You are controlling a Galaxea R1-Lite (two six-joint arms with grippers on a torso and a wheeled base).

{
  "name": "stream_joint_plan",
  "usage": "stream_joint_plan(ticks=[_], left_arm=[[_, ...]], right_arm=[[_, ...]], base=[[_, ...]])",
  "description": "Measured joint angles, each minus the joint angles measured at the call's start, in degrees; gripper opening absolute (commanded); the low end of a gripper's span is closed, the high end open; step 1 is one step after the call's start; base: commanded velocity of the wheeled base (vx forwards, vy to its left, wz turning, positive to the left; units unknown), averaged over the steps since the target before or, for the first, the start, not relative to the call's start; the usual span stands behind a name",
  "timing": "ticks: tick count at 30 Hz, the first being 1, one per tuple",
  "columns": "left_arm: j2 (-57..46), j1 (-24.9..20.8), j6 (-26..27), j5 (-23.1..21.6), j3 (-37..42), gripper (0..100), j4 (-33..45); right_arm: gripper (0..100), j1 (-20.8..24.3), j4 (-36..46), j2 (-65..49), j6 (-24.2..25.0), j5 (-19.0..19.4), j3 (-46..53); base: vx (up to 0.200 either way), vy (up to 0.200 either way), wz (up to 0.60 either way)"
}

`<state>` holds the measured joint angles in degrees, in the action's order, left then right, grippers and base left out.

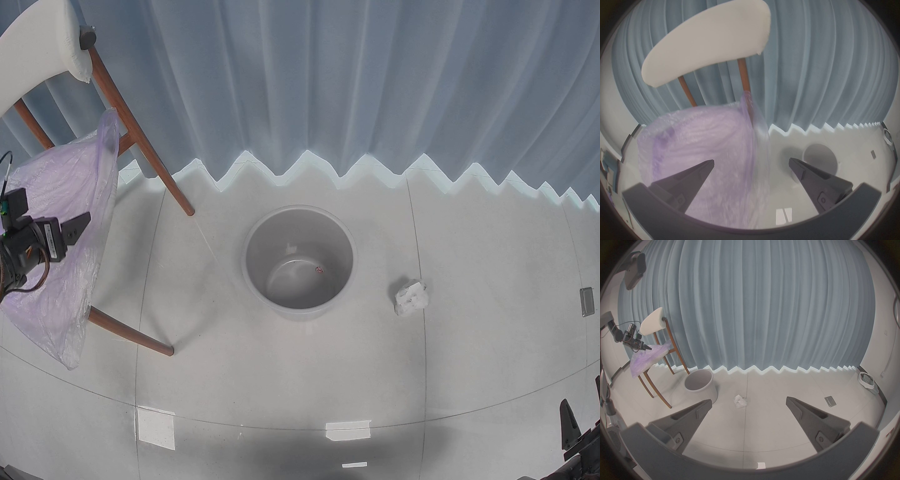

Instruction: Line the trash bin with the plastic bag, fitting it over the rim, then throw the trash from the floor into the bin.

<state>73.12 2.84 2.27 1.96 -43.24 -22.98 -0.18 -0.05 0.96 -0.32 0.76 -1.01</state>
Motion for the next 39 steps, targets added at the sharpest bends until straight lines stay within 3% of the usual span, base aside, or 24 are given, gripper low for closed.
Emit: stream_joint_plan(ticks=[4,11,17,39], left_arm=[[3.3,-1.7,-0.1,2.6,0.4,100,-8.7],[9.8,-8.7,-0.2,7.6,2.2,100,-17.9],[15.9,-9.7,-0.1,11.2,2.3,100,-27.1],[15.5,-12.4,-0.1,12.7,3.8,100,-27.8]], right_arm=[[100,0.0,0.0,0.0,0.0,0.0,0.0],[100,0.0,0.0,0.0,0.0,0.0,0.0],[100,0.0,0.0,0.0,0.0,0.0,0.0],[100,0.0,0.0,0.0,0.0,0.0,0.0]], base=[[0.000,0.000,0.00],[0.000,0.000,0.00],[0.000,0.000,0.00],[0.000,0.000,0.00]])
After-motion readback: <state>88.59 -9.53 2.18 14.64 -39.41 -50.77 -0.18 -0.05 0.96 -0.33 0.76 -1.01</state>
